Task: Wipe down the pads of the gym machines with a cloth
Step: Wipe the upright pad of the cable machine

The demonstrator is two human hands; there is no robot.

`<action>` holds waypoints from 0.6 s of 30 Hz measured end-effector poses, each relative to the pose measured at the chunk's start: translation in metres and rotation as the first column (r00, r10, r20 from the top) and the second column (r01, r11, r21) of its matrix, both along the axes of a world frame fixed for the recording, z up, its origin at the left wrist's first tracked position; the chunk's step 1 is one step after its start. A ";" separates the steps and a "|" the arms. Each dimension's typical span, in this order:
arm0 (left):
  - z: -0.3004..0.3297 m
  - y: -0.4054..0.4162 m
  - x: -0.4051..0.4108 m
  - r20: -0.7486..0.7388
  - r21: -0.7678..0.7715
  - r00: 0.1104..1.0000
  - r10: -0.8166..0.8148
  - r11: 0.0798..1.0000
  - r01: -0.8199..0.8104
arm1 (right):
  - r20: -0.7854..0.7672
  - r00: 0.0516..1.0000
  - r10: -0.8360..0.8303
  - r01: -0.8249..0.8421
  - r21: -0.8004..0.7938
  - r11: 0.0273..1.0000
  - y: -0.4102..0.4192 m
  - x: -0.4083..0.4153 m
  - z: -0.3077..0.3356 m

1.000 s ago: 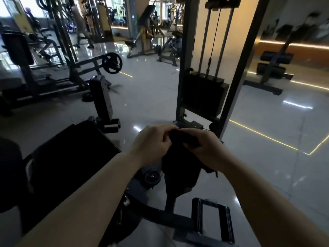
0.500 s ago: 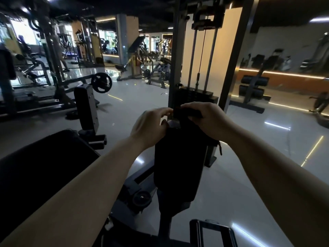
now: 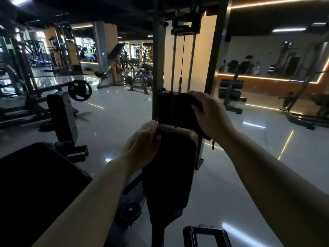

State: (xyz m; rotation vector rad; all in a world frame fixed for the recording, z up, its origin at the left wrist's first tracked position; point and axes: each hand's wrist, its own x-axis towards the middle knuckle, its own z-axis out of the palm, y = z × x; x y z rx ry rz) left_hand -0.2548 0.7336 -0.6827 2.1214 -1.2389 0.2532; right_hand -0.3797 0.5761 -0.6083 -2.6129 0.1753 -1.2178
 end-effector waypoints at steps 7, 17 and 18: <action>-0.023 0.010 -0.009 0.103 -0.072 0.995 -0.001 0.997 0.008 | 0.112 0.989 -0.093 0.082 0.100 0.992 0.024 -0.007 -0.053; -0.019 -0.004 -0.004 0.261 -0.003 0.964 -0.046 0.999 0.049 | 0.141 0.975 -0.173 0.164 0.067 0.984 0.044 0.006 -0.123; -0.019 -0.004 -0.002 0.266 -0.004 0.962 -0.062 0.998 0.065 | 0.179 0.969 -0.170 0.164 0.050 0.985 0.043 0.009 -0.125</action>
